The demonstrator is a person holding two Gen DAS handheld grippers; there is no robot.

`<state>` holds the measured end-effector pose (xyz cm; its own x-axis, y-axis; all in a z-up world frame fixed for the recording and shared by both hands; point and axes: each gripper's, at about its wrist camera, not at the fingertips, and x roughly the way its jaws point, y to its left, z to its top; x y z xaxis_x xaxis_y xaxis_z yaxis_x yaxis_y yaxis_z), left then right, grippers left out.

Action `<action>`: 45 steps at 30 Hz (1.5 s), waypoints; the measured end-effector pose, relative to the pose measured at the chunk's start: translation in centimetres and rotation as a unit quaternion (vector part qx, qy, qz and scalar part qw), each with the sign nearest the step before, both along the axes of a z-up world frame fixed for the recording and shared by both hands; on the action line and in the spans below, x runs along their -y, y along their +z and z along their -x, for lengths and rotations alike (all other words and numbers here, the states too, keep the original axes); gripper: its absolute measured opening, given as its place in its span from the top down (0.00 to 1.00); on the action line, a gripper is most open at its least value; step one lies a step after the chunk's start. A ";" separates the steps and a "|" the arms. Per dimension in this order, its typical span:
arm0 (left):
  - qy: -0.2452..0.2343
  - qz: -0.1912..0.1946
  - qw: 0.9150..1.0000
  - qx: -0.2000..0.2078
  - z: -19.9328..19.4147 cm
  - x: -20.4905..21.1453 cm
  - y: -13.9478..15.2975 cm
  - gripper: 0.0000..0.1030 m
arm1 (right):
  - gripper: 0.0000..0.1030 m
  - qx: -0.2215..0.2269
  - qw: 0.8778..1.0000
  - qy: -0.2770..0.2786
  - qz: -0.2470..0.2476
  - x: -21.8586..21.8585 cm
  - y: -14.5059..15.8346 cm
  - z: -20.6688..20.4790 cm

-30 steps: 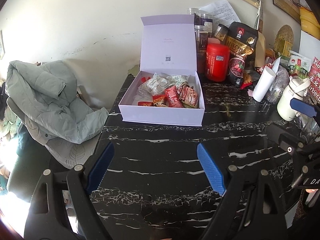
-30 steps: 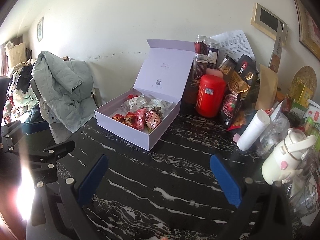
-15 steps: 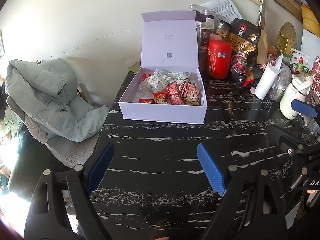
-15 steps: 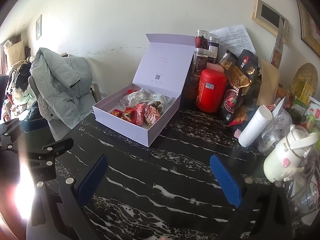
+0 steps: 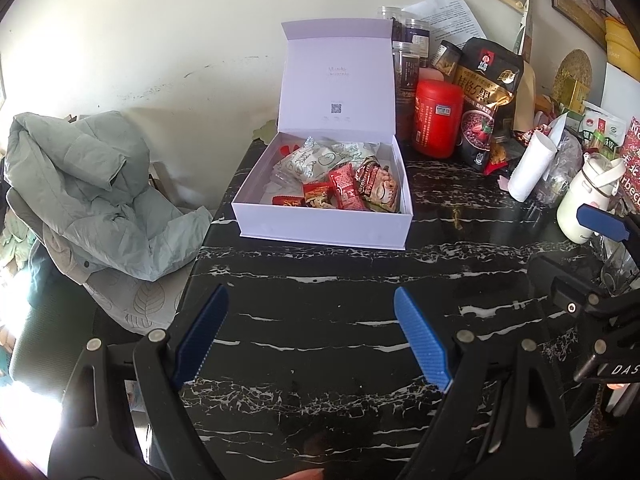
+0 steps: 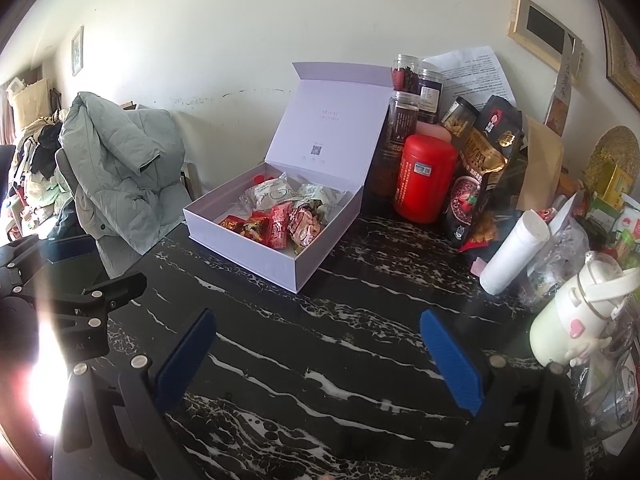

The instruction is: Organize objects

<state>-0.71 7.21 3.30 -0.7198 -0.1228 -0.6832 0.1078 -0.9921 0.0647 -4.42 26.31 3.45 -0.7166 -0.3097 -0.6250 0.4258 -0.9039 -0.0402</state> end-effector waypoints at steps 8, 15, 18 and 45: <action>-0.002 -0.002 1.000 0.007 0.5 -0.1 -0.3 0.18 | 0.00 0.003 1.000 0.000 -0.003 0.1 -0.3 0.4; 0.001 -0.001 1.000 0.012 0.6 -0.1 -0.5 0.18 | 0.00 0.005 1.000 -0.001 -0.004 0.2 -0.4 0.5; 0.001 -0.001 1.000 0.012 0.6 -0.1 -0.5 0.18 | 0.00 0.005 1.000 -0.001 -0.004 0.2 -0.4 0.6; 0.002 -0.009 1.000 0.029 0.9 -0.3 -1.4 0.18 | 0.00 0.013 1.000 -0.007 -0.005 0.0 -1.2 0.7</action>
